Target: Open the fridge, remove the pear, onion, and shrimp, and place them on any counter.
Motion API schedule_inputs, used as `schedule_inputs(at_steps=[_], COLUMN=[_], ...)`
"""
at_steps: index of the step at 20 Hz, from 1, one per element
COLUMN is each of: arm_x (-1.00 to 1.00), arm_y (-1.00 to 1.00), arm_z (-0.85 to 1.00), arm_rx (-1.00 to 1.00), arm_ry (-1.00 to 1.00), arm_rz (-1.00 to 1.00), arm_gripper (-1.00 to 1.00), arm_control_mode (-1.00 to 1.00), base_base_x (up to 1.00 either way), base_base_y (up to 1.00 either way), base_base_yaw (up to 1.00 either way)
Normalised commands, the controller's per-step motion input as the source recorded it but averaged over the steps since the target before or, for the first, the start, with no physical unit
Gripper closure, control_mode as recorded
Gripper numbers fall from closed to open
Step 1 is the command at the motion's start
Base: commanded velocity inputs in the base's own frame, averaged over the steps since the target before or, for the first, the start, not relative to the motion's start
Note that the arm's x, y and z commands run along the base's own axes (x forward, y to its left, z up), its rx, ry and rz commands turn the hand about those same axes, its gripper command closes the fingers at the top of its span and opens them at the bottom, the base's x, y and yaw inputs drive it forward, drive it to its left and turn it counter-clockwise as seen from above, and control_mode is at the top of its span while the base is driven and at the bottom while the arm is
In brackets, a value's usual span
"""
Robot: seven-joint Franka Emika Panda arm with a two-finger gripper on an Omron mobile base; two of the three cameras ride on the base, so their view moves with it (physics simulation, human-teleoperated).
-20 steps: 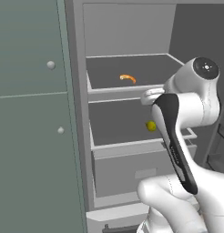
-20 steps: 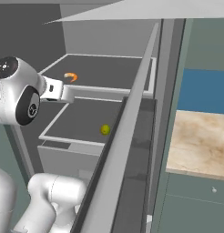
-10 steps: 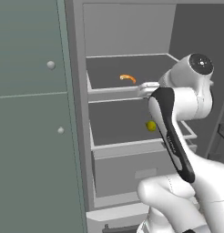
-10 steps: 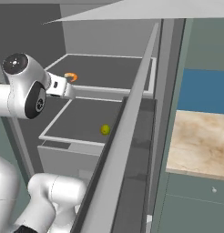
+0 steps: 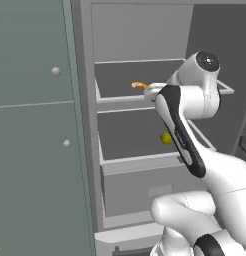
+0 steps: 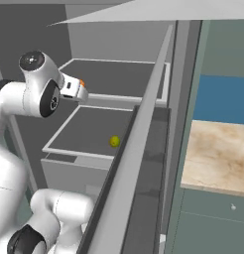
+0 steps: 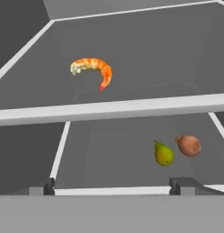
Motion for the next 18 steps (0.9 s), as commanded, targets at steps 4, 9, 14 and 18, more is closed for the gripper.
schedule_inputs(at_steps=[4,9,14,18], arm_x=[0.47,0.15,0.07,0.31], arm_y=[0.13,0.11,0.0,0.01], arm_z=[0.07,0.22,0.19,0.03], arm_rx=[0.0,0.0,0.0,0.0], arm_ry=[0.07,0.0,0.0,0.03], arm_rz=[-0.04,-0.03,-0.02,-0.05], arm_gripper=[-1.0,-1.0,-1.0,-1.0], arm_control_mode=[-1.0,-1.0,-1.0,-1.0], base_base_x=[0.0,0.0,0.0,0.0], base_base_y=[0.0,0.0,0.0,0.0], base_base_yaw=[0.0,0.0,0.0,0.0])
